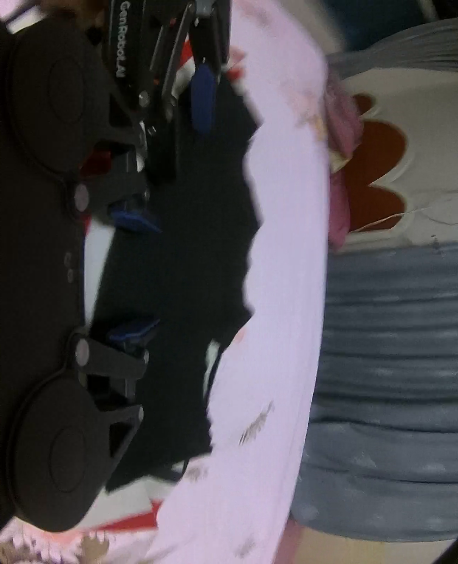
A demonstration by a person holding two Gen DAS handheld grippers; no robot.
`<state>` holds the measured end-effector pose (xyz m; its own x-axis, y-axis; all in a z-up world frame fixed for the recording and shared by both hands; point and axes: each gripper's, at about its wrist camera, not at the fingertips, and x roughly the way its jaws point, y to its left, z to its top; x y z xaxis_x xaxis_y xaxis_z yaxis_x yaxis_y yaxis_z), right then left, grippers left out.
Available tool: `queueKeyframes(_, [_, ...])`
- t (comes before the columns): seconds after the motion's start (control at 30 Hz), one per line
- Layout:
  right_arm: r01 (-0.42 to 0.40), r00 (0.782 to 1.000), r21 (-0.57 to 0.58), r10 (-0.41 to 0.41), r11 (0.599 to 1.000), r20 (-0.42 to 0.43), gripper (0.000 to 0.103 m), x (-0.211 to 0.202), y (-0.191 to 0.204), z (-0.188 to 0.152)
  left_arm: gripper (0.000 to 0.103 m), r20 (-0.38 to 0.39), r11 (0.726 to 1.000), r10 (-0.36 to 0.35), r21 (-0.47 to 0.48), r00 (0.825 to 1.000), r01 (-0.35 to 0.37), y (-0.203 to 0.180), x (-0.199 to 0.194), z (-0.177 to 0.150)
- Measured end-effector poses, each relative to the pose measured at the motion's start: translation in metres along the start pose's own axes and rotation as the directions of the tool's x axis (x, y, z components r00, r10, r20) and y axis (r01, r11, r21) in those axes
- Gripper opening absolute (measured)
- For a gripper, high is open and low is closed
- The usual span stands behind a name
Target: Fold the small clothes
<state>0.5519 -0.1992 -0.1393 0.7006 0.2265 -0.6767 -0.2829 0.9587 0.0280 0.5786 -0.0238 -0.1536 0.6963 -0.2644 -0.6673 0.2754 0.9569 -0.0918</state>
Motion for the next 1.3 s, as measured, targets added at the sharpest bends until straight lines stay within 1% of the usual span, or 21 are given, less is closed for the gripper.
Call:
queueKeyframes(0.03, [0.014,1.000,0.003,-0.014,1.000,-0.001,0.051,-0.004,-0.008,-0.004,0.066,0.017,1.000,0.003,-0.012,1.000,-0.003,0.012,-0.006,-0.006])
queueKeyframes(0.07, [0.065,0.998,0.008,-0.065,0.998,-0.008,0.051,-0.008,-0.021,-0.008,0.066,0.026,0.999,0.049,-0.020,0.998,-0.049,0.024,-0.015,-0.012])
queueKeyframes(0.1, [0.160,0.987,0.020,-0.160,0.987,-0.013,0.049,-0.016,-0.042,-0.014,0.065,0.028,0.994,0.108,-0.021,0.994,-0.107,0.037,-0.021,-0.017])
queueKeyframes(0.13, [0.204,0.979,0.039,-0.203,0.978,-0.011,0.049,-0.019,-0.060,-0.016,0.063,0.046,0.996,0.091,-0.030,0.995,-0.089,0.052,-0.030,-0.024])
queueKeyframes(0.17, [0.221,0.975,0.063,-0.220,0.973,-0.024,0.043,-0.027,-0.075,-0.022,0.062,0.054,0.996,0.078,-0.046,0.995,-0.076,0.060,-0.036,-0.028])
queueKeyframes(0.23, [0.185,0.982,0.059,-0.183,0.981,-0.036,0.043,-0.037,-0.085,-0.025,0.062,0.050,0.991,0.132,-0.016,0.990,-0.131,0.053,-0.041,-0.025])
queueKeyframes(0.27, [0.216,0.976,0.033,-0.215,0.976,-0.032,0.051,-0.041,-0.078,-0.023,0.062,0.063,0.987,0.162,-0.014,0.985,-0.162,0.044,-0.045,-0.022])
queueKeyframes(0.3, [0.256,0.967,0.019,-0.256,0.967,0.005,0.052,-0.049,-0.067,-0.020,0.062,0.089,0.987,0.160,-0.014,0.983,-0.159,0.035,-0.050,-0.020])
queueKeyframes(0.37, [0.192,0.978,0.029,-0.193,0.981,0.082,0.056,-0.060,-0.046,-0.016,0.064,0.119,0.993,0.121,-0.026,0.986,-0.118,0.017,-0.060,-0.016])
queueKeyframes(0.43, [0.099,0.992,0.021,-0.101,0.995,0.074,0.055,-0.061,-0.022,-0.020,0.065,0.106,0.997,0.074,-0.011,0.992,-0.073,-0.005,-0.062,-0.020])
queueKeyframes(0.53, [0.024,0.999,-0.067,-0.021,0.997,0.041,0.056,-0.054,0.015,-0.038,0.065,0.037,0.997,0.068,0.042,0.997,-0.069,-0.027,-0.047,-0.034])
queueKeyframes(0.6, [0.049,0.999,-0.106,-0.050,0.993,-0.008,0.059,-0.043,0.016,-0.050,0.067,0.028,0.996,0.079,0.032,0.996,-0.080,-0.022,-0.051,-0.046])
queueKeyframes(0.63, [0.058,0.998,-0.100,-0.058,0.993,0.005,0.059,-0.052,0.012,-0.055,0.067,0.030,0.996,0.084,0.011,0.996,-0.085,-0.015,-0.059,-0.047])
queueKeyframes(0.73, [0.130,0.991,-0.043,-0.130,0.991,0.001,0.060,-0.076,-0.014,-0.061,0.067,0.054,0.982,0.188,0.007,0.981,-0.189,0.005,-0.085,-0.058])
queueKeyframes(0.8, [0.125,0.992,0.008,-0.125,0.992,0.009,0.057,-0.091,-0.020,-0.063,0.067,0.033,0.983,0.180,-0.041,0.983,-0.179,0.013,-0.089,-0.065])
queueKeyframes(0.87, [0.071,0.997,0.025,-0.071,0.997,0.025,0.055,-0.088,-0.003,-0.060,0.067,0.049,0.985,0.163,-0.059,0.985,-0.160,-0.002,-0.087,-0.071])
queueKeyframes(0.97, [0.030,1.000,-0.026,-0.030,0.999,0.010,0.055,-0.075,0.040,-0.067,0.067,0.086,0.992,0.127,-0.028,0.988,-0.125,-0.041,-0.089,-0.077])
queueKeyframes(1.07, [0.090,0.996,-0.116,-0.092,0.989,-0.006,0.055,-0.072,0.056,-0.080,0.067,0.059,0.988,0.155,0.011,0.986,-0.156,-0.051,-0.085,-0.086])
queueKeyframes(1.17, [0.171,0.985,-0.137,-0.174,0.976,-0.011,0.055,-0.092,0.038,-0.095,0.067,0.071,0.974,0.226,-0.034,0.972,-0.224,-0.021,-0.109,-0.098])
queueKeyframes(1.23, [0.235,0.971,-0.070,-0.238,0.969,-0.037,0.054,-0.104,0.005,-0.108,0.067,0.066,0.959,0.276,-0.085,0.959,-0.270,0.009,-0.126,-0.112])
queueKeyframes(1.3, [0.244,0.968,0.012,-0.242,0.970,-0.066,0.050,-0.115,-0.028,-0.120,0.067,0.062,0.963,0.261,-0.092,0.963,-0.254,0.028,-0.135,-0.122])
